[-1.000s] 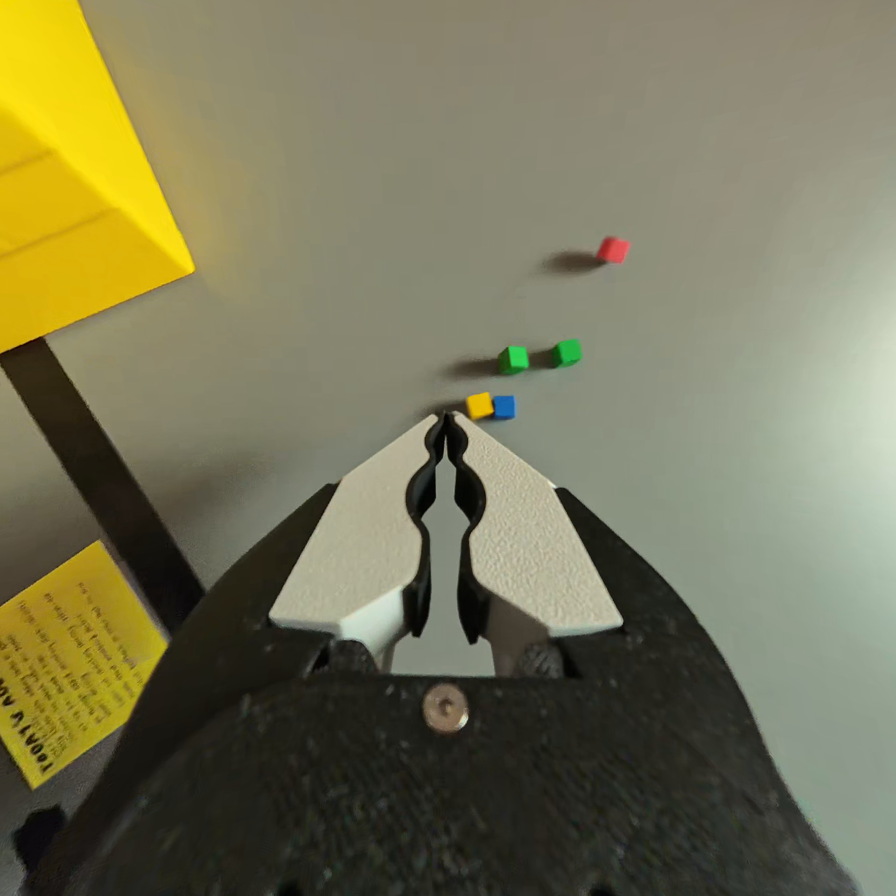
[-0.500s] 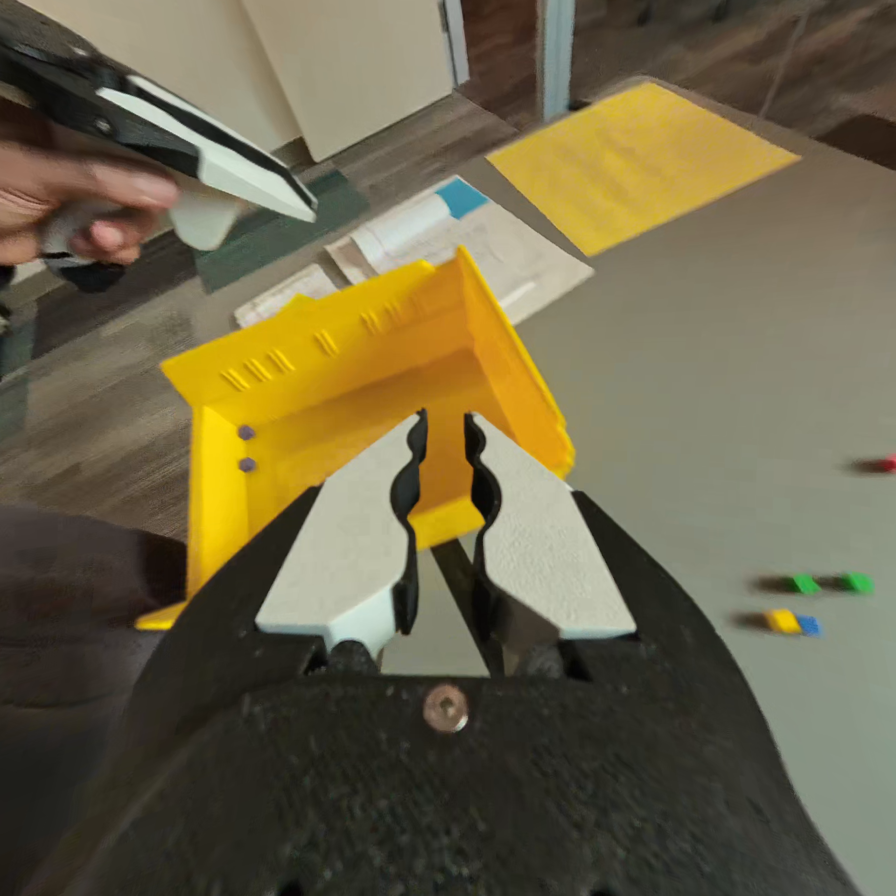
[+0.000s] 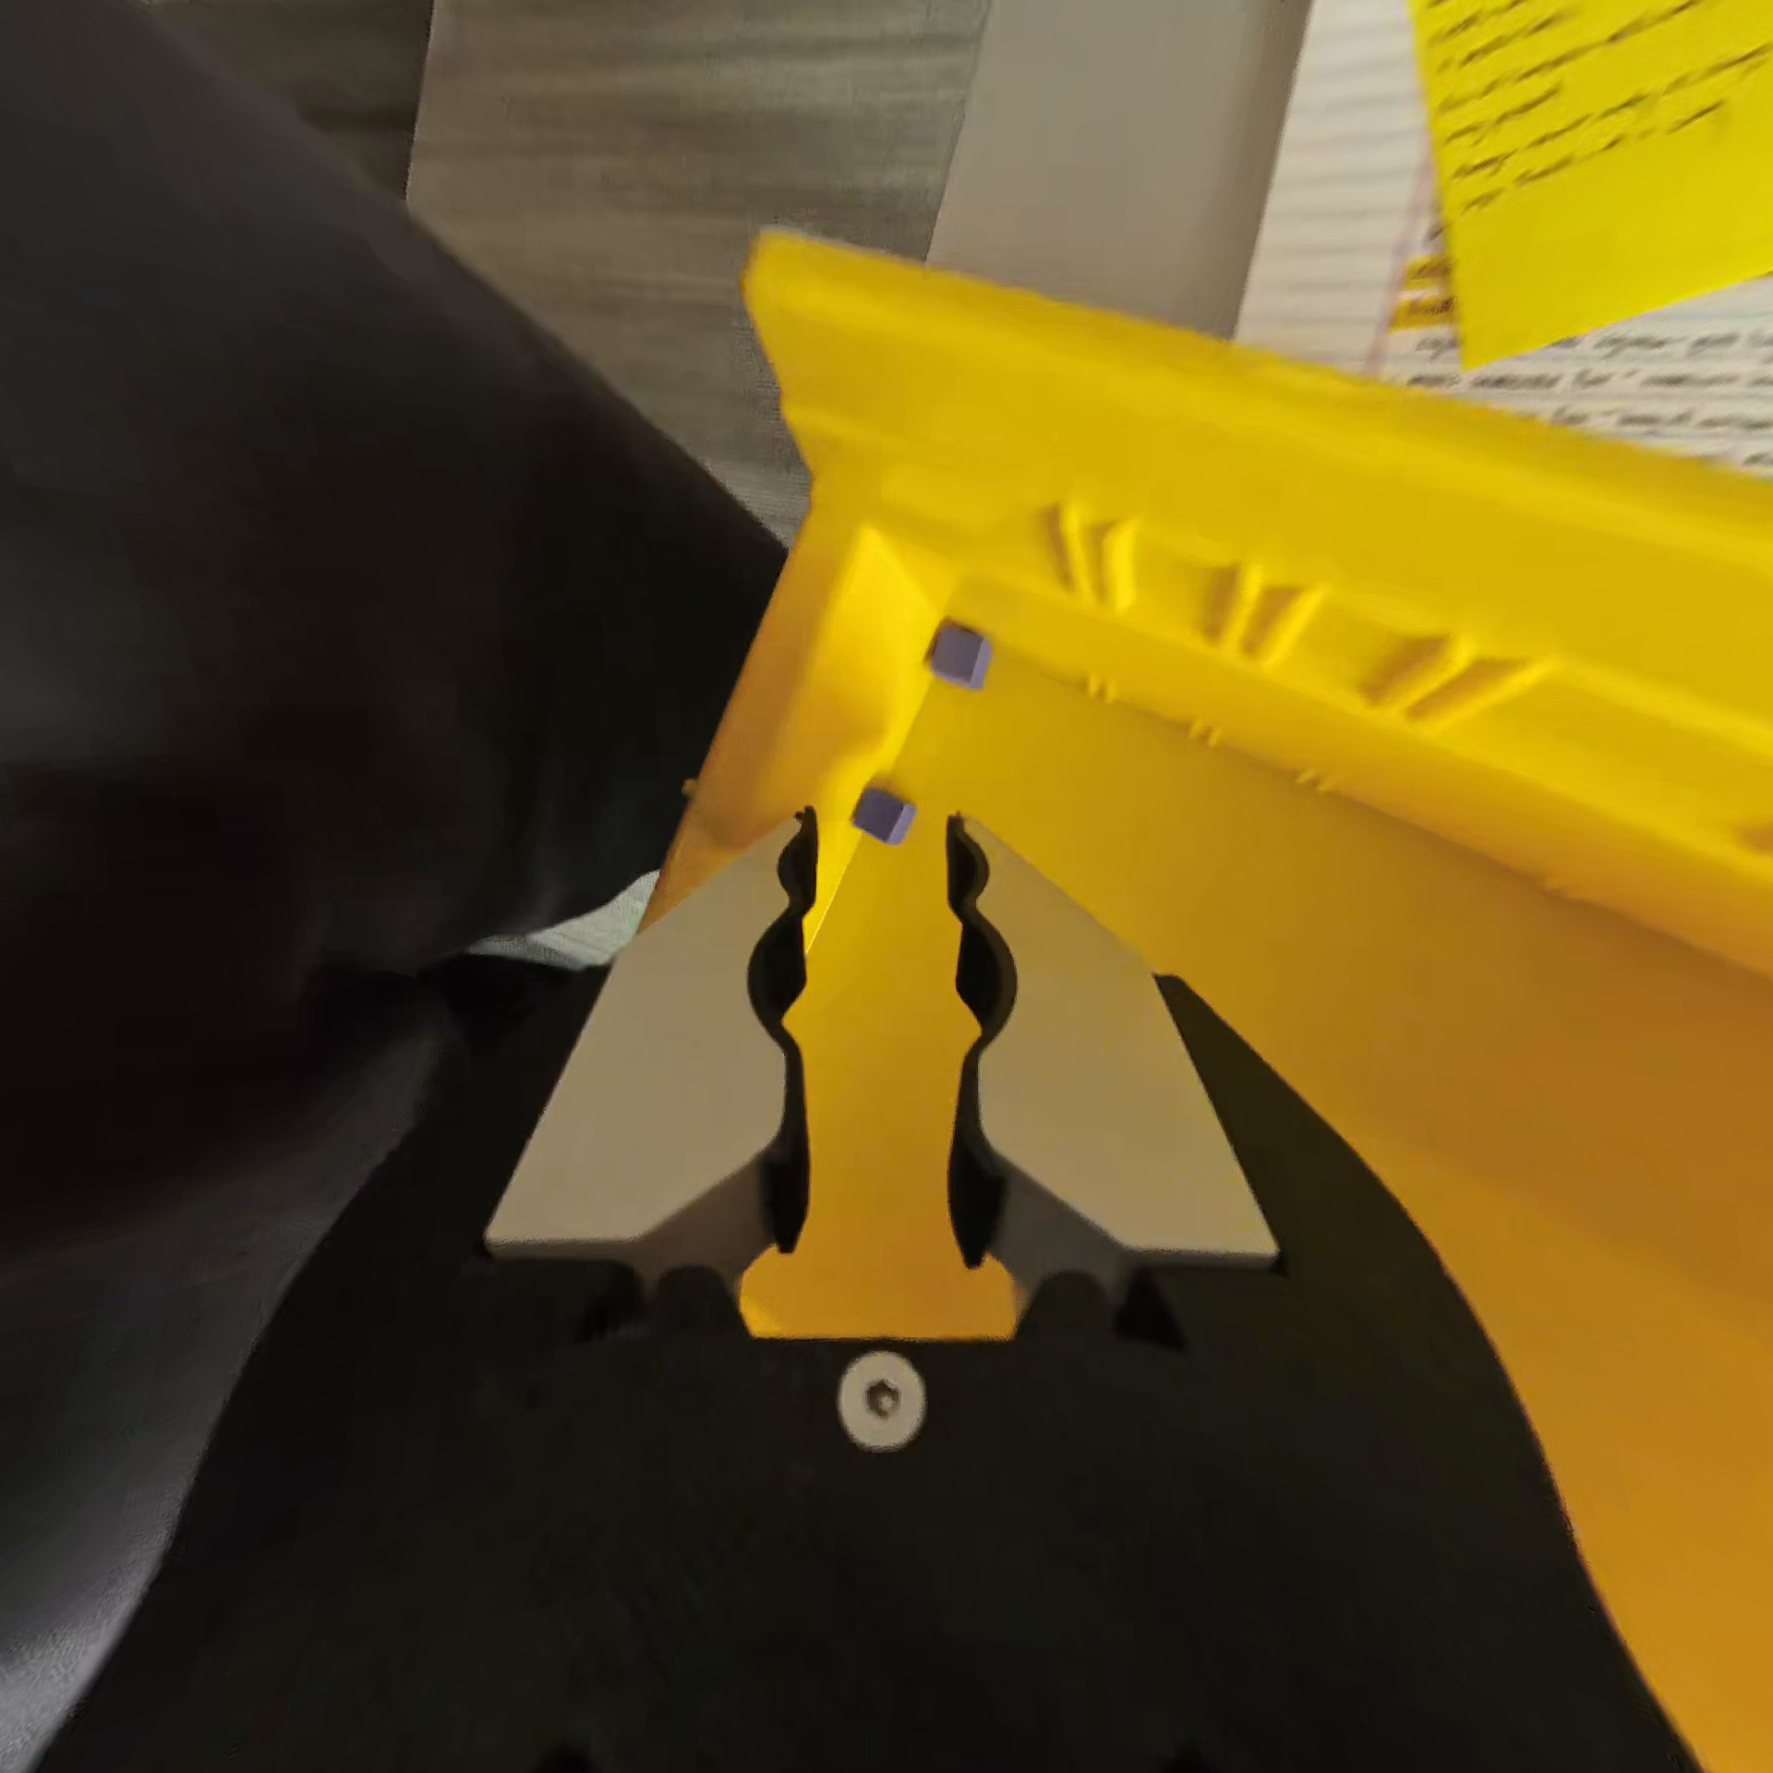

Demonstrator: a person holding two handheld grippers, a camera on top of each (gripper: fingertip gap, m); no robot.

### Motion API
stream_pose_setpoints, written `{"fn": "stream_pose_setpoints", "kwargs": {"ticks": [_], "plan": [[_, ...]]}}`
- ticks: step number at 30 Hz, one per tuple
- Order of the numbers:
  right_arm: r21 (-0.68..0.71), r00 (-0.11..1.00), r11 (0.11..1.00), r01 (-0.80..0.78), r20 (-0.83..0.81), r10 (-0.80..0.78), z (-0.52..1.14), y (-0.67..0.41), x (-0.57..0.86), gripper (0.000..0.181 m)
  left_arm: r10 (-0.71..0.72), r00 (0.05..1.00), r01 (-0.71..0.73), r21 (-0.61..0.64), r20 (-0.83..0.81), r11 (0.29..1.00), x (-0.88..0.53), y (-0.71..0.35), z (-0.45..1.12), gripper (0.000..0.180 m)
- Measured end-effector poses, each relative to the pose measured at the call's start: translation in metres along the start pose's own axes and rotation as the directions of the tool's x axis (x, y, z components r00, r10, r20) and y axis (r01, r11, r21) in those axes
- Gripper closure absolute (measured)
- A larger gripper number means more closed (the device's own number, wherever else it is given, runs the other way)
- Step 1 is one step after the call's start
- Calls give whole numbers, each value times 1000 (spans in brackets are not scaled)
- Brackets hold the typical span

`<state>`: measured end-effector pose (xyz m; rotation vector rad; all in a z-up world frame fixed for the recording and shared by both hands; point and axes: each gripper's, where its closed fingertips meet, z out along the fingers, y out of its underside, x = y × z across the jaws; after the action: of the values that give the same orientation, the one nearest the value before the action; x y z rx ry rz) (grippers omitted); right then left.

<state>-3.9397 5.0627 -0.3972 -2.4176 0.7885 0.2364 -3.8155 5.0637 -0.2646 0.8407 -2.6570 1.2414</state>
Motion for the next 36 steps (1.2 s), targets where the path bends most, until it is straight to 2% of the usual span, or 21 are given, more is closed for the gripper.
{"fn": "stream_pose_setpoints", "kwargs": {"ticks": [8, 11, 14, 17, 19, 28, 31, 36], "plan": [[-127, 993, 985, 118, 30, -115, 18, 11, 4, 162, -72, 997, 72, -17, -8, 997, -18, 28, -13, 172], [-116, 993, 986, 120, 31, -118, 20, 7, 10, 157, -66, 998, 66, -16, -7, 998, -24, 26, -15, 171], [-98, 992, 990, 105, -65, -111, 15, 1, 27, 160, -59, 998, 58, -18, -10, 998, -30, 23, -14, 172], [-30, 982, 999, 21, -189, -27, 0, -5, 49, 162, -50, 999, 50, -19, -16, 999, -33, 20, -12, 171], [20, 982, 999, -44, -181, 47, -5, -6, 47, 160, -45, 999, 45, -20, -22, 999, -34, 17, -10, 172], [77, 954, 987, -139, -257, 154, 12, -3, 44, 153, -15, 998, 13, -32, -57, 999, -23, 12, -1, 172], [82, 931, 984, -157, -322, 175, 12, -4, 55, 172, -10, 998, 8, -36, -63, 999, -19, 13, -1, 171], [90, 908, 975, -205, -355, 224, -11, 1, 59, 172, 3, 998, -5, -30, -61, 1000, -14, 13, -2, 172]]}}
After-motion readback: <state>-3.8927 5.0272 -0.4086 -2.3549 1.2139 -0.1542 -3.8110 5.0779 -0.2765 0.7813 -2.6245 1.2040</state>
